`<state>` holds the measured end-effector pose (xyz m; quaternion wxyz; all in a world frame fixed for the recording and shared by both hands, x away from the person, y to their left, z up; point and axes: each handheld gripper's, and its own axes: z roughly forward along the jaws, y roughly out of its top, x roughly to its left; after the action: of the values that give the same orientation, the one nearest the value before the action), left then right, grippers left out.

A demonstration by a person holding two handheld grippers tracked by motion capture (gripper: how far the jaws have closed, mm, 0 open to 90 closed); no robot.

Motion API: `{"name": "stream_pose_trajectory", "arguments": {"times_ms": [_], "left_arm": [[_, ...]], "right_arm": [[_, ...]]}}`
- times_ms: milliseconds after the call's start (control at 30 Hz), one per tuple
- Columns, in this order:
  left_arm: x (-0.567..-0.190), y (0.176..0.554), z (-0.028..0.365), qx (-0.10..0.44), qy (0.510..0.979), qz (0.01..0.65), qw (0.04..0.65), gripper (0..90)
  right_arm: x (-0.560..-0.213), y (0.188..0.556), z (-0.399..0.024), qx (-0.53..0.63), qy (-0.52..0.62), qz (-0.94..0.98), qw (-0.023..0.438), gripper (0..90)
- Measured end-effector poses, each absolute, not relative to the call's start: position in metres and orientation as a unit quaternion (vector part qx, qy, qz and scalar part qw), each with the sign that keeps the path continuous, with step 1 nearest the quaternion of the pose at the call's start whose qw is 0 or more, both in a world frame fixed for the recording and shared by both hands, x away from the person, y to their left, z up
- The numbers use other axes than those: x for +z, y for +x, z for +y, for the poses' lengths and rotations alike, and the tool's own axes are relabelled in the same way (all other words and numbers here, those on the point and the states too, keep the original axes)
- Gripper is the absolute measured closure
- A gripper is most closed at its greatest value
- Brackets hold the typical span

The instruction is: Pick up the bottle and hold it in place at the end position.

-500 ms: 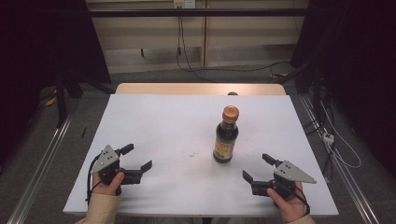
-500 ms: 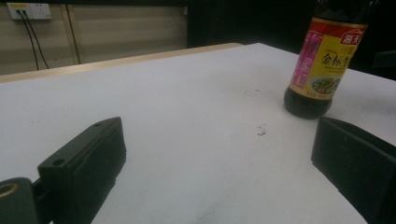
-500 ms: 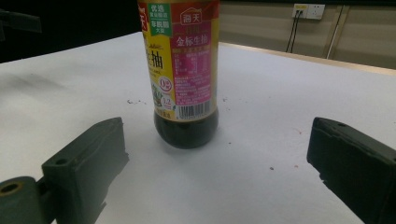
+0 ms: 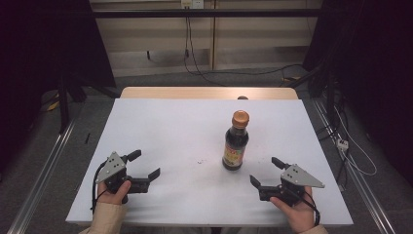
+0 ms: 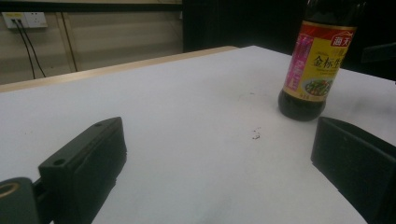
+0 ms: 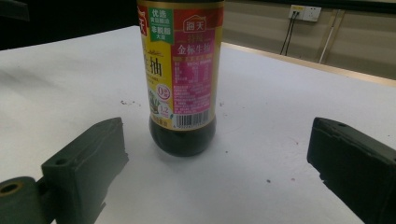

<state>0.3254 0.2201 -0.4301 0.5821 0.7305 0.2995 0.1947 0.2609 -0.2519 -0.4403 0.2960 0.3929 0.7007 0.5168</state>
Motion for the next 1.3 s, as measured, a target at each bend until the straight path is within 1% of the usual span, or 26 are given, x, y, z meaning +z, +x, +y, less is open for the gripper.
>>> {"name": "stream_pose_trajectory", "arguments": {"times_ms": [200, 400, 500, 667, 800, 833, 1000, 1100, 1300], "left_arm": [[-0.430, 0.326, 0.219, 0.195, 0.731, 0.297, 0.583, 3.1], [-0.430, 0.326, 0.216, 0.196, 0.730, 0.297, 0.583, 3.0], [-0.430, 0.326, 0.215, 0.194, 0.732, 0.294, 0.584, 3.0], [-0.430, 0.326, 0.214, 0.198, 0.734, 0.290, 0.582, 3.0], [-0.430, 0.325, 0.213, 0.197, 0.733, 0.289, 0.583, 3.0], [-0.430, 0.325, 0.213, 0.199, 0.736, 0.286, 0.581, 3.1], [-0.428, 0.322, 0.211, 0.201, 0.733, 0.284, 0.584, 3.1], [-0.429, 0.323, 0.209, 0.201, 0.740, 0.277, 0.579, 3.1], [-0.430, 0.324, 0.207, 0.198, 0.744, 0.273, 0.577, 3.2]], "right_arm": [[-0.431, 0.268, -0.247, 0.523, 0.402, 0.689, 0.302, 3.6], [-0.429, 0.275, -0.236, 0.528, 0.401, 0.693, 0.281, 5.7], [-0.429, 0.278, -0.233, 0.530, 0.403, 0.692, 0.280, 5.8], [-0.423, 0.289, -0.221, 0.538, 0.406, 0.682, 0.283, 8.7], [-0.421, 0.294, -0.215, 0.535, 0.408, 0.682, 0.285, 9.3], [-0.422, 0.298, -0.211, 0.536, 0.408, 0.682, 0.284, 10.9], [-0.422, 0.303, -0.207, 0.541, 0.410, 0.681, 0.277, 12.6], [-0.418, 0.306, -0.203, 0.538, 0.404, 0.683, 0.285, 13.2], [-0.413, 0.312, -0.202, 0.546, 0.409, 0.674, 0.285, 15.3]]}}
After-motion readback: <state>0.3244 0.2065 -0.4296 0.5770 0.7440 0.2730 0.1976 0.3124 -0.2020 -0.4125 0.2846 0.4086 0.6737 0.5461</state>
